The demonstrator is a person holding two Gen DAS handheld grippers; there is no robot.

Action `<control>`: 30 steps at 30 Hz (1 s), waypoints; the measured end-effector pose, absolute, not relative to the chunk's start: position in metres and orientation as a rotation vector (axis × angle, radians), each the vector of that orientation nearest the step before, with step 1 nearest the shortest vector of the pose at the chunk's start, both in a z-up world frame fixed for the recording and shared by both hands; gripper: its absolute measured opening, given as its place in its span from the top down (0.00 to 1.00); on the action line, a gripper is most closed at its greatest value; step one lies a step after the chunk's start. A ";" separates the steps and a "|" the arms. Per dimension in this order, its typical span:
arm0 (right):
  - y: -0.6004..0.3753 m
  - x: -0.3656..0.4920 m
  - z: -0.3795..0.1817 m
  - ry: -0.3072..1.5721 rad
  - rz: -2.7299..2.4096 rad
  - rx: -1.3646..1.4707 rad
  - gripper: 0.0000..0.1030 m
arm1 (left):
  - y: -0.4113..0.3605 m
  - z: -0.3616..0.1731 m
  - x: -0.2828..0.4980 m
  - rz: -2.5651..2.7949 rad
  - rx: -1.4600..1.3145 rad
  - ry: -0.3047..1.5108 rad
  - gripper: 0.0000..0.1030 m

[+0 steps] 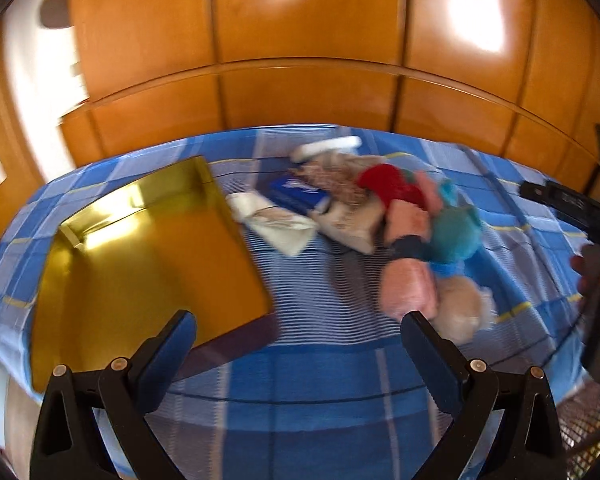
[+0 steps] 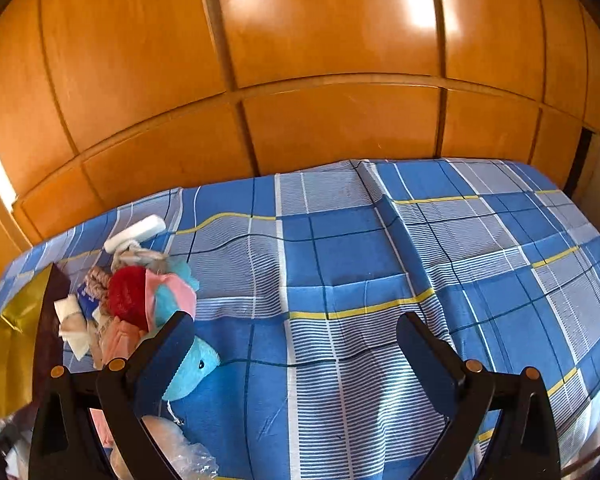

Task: Organize soft objects
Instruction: 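Reach the left gripper to the pink towel roll and grasp it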

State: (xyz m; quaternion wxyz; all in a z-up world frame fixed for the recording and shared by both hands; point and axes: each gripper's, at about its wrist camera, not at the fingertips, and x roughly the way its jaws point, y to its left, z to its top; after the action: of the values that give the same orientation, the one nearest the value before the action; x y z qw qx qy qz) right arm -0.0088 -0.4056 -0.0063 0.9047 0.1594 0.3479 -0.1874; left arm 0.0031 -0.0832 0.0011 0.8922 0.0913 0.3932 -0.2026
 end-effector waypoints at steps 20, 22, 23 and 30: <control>-0.411 -0.009 -0.005 0.715 -0.363 0.382 0.00 | -0.183 -0.039 0.060 -0.596 0.206 0.989 0.24; -0.410 -0.009 -0.005 0.715 -0.361 0.380 0.00 | -0.192 -0.045 0.071 -0.604 0.213 1.018 0.30; -0.410 -0.009 -0.005 0.714 -0.360 0.381 0.00 | -0.195 -0.048 0.075 -0.610 0.211 1.036 0.41; -0.411 -0.006 -0.008 0.730 -0.349 0.391 0.00 | -0.200 -0.063 0.085 -0.646 0.169 1.072 0.67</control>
State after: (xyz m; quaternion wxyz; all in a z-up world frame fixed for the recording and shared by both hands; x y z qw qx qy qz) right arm -0.0055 -0.4106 -0.0082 0.9008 0.1890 0.3526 -0.1689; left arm 0.0854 -0.2001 -0.0630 0.8072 0.0790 0.5010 -0.3021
